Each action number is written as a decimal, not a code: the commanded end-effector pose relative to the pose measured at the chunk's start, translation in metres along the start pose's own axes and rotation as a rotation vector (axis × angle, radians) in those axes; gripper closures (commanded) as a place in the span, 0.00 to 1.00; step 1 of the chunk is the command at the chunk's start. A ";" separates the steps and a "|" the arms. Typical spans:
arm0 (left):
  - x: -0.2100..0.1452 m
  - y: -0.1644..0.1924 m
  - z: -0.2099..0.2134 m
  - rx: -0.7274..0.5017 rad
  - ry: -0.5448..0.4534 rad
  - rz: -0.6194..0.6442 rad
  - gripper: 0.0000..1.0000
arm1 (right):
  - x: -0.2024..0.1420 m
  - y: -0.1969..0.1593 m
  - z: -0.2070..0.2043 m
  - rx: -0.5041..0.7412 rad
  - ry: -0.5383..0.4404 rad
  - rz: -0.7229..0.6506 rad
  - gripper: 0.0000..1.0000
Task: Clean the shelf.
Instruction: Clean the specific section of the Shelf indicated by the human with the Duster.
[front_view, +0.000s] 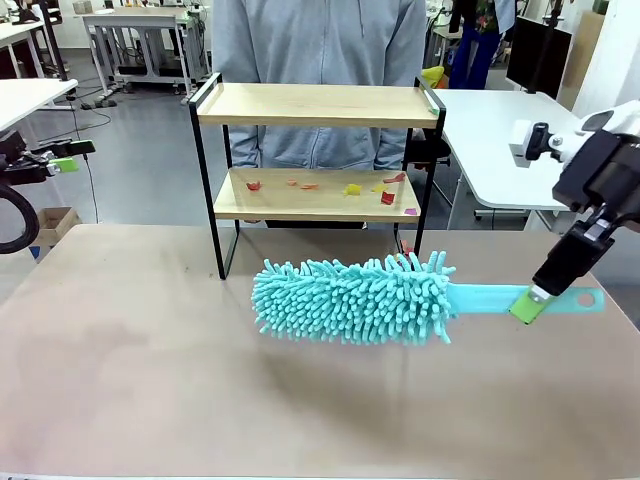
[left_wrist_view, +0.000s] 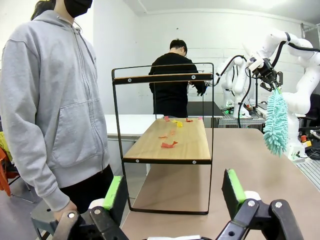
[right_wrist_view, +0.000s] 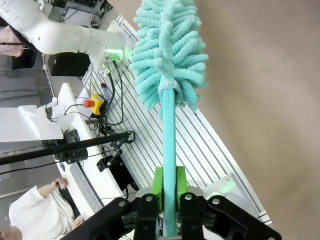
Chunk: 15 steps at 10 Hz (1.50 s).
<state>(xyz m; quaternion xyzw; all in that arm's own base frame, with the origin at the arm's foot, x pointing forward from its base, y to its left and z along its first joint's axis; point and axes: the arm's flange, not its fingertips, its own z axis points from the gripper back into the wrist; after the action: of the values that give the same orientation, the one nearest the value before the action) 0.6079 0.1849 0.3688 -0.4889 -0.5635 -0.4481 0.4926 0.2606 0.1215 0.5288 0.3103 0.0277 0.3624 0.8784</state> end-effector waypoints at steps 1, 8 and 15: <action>0.003 -0.002 -0.001 -0.005 0.004 -0.006 0.00 | 0.001 0.004 0.003 0.001 0.001 -0.003 0.87; 0.003 -0.002 -0.001 -0.005 0.004 -0.006 0.00 | 0.001 0.004 0.003 0.001 0.001 -0.003 0.87; 0.003 -0.002 -0.001 -0.005 0.004 -0.006 0.00 | 0.001 0.004 0.003 0.001 0.001 -0.003 0.87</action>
<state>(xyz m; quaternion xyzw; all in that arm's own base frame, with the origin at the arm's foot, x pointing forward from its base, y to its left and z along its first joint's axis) 0.6079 0.1849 0.3688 -0.4889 -0.5635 -0.4481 0.4926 0.2605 0.1215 0.5289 0.3103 0.0278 0.3624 0.8784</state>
